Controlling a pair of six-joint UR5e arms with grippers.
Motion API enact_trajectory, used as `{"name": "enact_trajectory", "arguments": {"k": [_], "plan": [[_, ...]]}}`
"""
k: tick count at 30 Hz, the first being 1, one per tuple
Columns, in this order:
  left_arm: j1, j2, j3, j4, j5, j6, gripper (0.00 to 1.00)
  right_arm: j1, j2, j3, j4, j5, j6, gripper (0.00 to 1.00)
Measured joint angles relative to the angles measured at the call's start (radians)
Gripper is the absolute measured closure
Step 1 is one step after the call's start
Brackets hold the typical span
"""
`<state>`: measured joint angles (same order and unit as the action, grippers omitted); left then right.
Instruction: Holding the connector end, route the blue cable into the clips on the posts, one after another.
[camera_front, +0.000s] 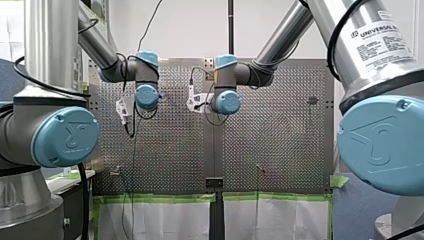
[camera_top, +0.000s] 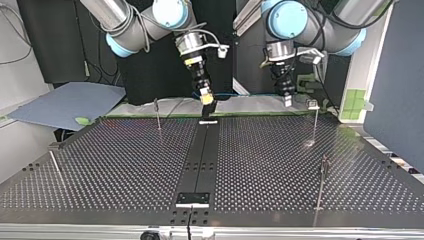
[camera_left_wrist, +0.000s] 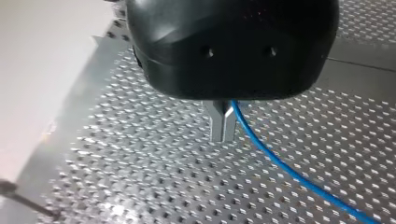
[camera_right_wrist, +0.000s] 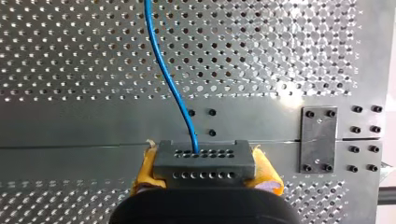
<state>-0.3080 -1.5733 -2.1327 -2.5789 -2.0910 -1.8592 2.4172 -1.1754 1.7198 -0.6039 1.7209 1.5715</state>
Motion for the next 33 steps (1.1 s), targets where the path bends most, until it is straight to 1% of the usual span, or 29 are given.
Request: {"name": "enact_trajectory", "arguments": {"k": [3,5,7,11,14,17,21,23,26,29,33], "plan": [[0.009,0.029,0.002,-0.005,0.025,-0.026,1.0,-0.008,0.005,-0.026,0.016,-0.025,0.007,1.0],[0.015,0.048,0.006,-0.009,0.043,-0.039,1.0,-0.011,0.016,-0.048,0.033,-0.043,0.009,1.0],[0.02,0.063,0.012,-0.016,0.055,-0.045,1.0,-0.012,0.032,-0.069,0.052,-0.055,0.009,1.0],[0.03,0.101,0.043,-0.048,0.068,-0.045,1.0,-0.007,0.056,-0.106,0.087,-0.066,0.008,1.0],[0.036,0.126,0.065,-0.075,0.069,-0.04,1.0,-0.002,0.062,-0.134,0.111,-0.08,0.008,1.0],[0.044,0.136,0.083,-0.1,0.068,-0.035,1.0,0.001,0.062,-0.163,0.137,-0.096,0.006,1.0],[0.053,0.139,0.105,-0.135,0.062,-0.014,1.0,0.002,0.06,-0.202,0.175,-0.104,0.002,1.0],[0.058,0.14,0.111,-0.155,0.056,0.0,1.0,0.002,0.057,-0.222,0.195,-0.105,0.001,1.0],[0.065,0.14,0.114,-0.179,0.055,0.009,1.0,0.003,0.051,-0.25,0.222,-0.107,0.001,1.0],[0.071,0.14,0.115,-0.188,0.06,0.01,1.0,0.005,0.049,-0.277,0.244,-0.109,0.0,1.0],[0.082,0.14,0.124,-0.193,0.062,0.009,1.0,0.012,0.049,-0.311,0.259,-0.113,-0.001,1.0]]}}
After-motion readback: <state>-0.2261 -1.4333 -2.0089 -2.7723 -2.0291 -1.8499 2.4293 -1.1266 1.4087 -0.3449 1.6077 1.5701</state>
